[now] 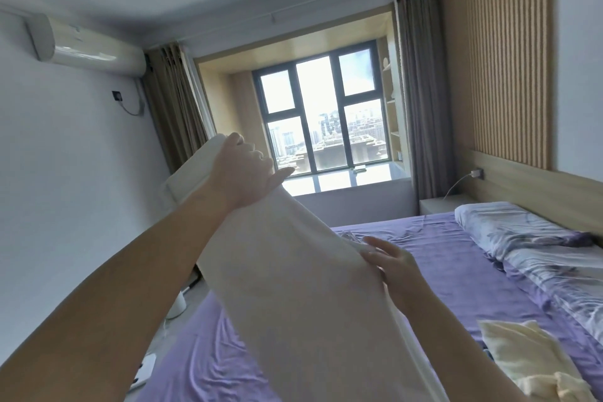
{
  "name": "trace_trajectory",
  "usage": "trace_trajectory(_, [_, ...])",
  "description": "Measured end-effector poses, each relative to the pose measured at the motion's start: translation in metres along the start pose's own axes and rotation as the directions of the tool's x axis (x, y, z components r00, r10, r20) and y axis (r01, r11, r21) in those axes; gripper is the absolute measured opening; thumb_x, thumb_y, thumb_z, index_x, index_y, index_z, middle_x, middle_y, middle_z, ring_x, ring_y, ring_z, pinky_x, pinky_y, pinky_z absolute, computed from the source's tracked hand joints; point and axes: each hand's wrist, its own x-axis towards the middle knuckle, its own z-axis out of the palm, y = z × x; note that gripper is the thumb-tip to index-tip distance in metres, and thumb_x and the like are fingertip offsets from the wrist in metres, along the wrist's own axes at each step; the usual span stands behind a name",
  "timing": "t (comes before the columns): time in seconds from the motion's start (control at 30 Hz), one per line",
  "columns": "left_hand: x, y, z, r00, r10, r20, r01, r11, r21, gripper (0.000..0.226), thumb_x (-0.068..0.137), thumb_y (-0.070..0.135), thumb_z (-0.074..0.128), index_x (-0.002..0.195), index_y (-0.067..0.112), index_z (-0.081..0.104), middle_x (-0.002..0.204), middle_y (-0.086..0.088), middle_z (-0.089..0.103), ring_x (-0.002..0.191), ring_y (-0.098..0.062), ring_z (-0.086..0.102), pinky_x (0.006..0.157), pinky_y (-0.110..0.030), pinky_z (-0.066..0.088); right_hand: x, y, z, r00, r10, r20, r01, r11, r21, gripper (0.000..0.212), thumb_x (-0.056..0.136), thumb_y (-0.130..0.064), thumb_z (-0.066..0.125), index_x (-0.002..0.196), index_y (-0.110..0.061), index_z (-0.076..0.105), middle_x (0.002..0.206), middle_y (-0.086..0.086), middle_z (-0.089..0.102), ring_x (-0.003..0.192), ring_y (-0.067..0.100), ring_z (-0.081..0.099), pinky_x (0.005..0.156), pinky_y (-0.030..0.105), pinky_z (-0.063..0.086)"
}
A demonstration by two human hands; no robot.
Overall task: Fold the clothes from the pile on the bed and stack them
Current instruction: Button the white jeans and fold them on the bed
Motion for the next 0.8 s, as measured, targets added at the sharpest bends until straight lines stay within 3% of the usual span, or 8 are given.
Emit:
trace_trajectory(0.17, [-0.001,0.011,0.032,0.987,-0.024,0.158,0.039,0.995,-0.093,0.067,0.083,0.077,0.024,0.076,0.016,0.053,0.067,0.000,0.060,0.074,-0.021,0.056,0.082,-0.036,0.028,0.015,-0.015,-0.007,0.963,-0.203,-0.178,0.168,0.966,-0.195,0.028,0.082,-0.005,0.067,0.108,-0.015,0.067,0.097,-0.004,0.067,0.088,0.012,0.063,0.075,0.020,0.048])
trace_trajectory(0.33, [-0.013,0.019,0.078,0.977,0.124,0.174,-0.102,0.986,-0.131,0.095,0.063,0.093,0.013,0.102,0.017,0.055,0.081,-0.001,0.064,0.077,-0.022,0.056,0.082,-0.038,0.037,0.031,-0.005,-0.002,0.880,-0.353,-0.318,0.265,0.920,-0.288,0.023,0.085,-0.004,0.063,0.105,-0.014,0.068,0.097,0.000,0.070,0.082,0.009,0.064,0.073,0.017,0.050])
trace_trajectory(0.43, [-0.034,0.020,0.108,0.962,0.154,0.227,-0.120,0.980,-0.157,0.090,0.067,0.088,0.021,0.119,0.019,0.046,0.089,-0.005,0.062,0.083,-0.025,0.055,0.082,-0.040,0.040,0.032,0.011,0.007,0.845,-0.432,-0.316,0.278,0.858,-0.431,0.024,0.086,-0.003,0.060,0.104,-0.016,0.067,0.103,-0.001,0.068,0.094,0.013,0.061,0.082,0.021,0.044])
trace_trajectory(0.5, [-0.058,0.027,0.133,0.941,0.188,0.283,-0.129,0.969,-0.213,0.082,0.075,0.079,0.033,0.132,0.019,0.037,0.095,-0.009,0.060,0.089,-0.028,0.054,0.085,-0.042,0.042,0.025,0.038,0.014,0.838,-0.451,-0.307,0.218,0.792,-0.570,0.033,0.084,0.001,0.058,0.112,-0.014,0.064,0.109,0.001,0.064,0.097,0.011,0.057,0.083,0.015,0.039])
trace_trajectory(0.57, [-0.090,0.038,0.155,0.930,0.260,0.261,-0.205,0.954,-0.219,0.075,0.080,0.068,0.049,0.139,0.022,0.039,0.097,-0.010,0.062,0.091,-0.028,0.058,0.086,-0.040,0.046,0.014,0.081,0.021,0.854,-0.440,-0.277,0.132,0.699,-0.703,0.041,0.080,0.004,0.060,0.119,-0.009,0.060,0.113,0.008,0.060,0.102,0.017,0.055,0.089,0.019,0.039])
trace_trajectory(0.63, [-0.130,0.056,0.175,0.901,0.333,0.276,-0.287,0.938,-0.195,0.064,0.075,0.053,0.068,0.131,0.025,0.055,0.087,-0.004,0.067,0.081,-0.023,0.064,0.076,-0.033,0.051,0.004,0.135,0.029,0.884,-0.407,-0.230,0.028,0.537,-0.843,0.046,0.078,0.004,0.062,0.123,-0.004,0.056,0.115,0.016,0.057,0.109,0.027,0.053,0.096,0.028,0.037])
trace_trajectory(0.7, [-0.171,0.076,0.193,0.894,0.360,0.267,-0.320,0.930,-0.182,0.049,0.056,0.040,0.084,0.102,0.025,0.074,0.065,0.001,0.065,0.062,-0.014,0.063,0.060,-0.026,0.051,-0.004,0.188,0.036,0.929,-0.303,-0.212,-0.088,0.376,-0.923,0.046,0.081,0.000,0.058,0.126,-0.007,0.053,0.118,0.016,0.055,0.114,0.030,0.051,0.097,0.030,0.033])
trace_trajectory(0.8, [-0.231,0.106,0.209,0.856,0.396,0.334,-0.325,0.912,-0.248,0.025,0.039,0.024,0.083,0.061,0.023,0.071,0.050,0.004,0.057,0.051,-0.013,0.058,0.052,-0.022,0.047,-0.016,0.255,0.040,0.954,-0.129,-0.272,-0.259,0.109,-0.960,0.037,0.087,-0.019,0.049,0.123,-0.027,0.053,0.120,0.002,0.057,0.115,0.021,0.051,0.094,0.031,0.035])
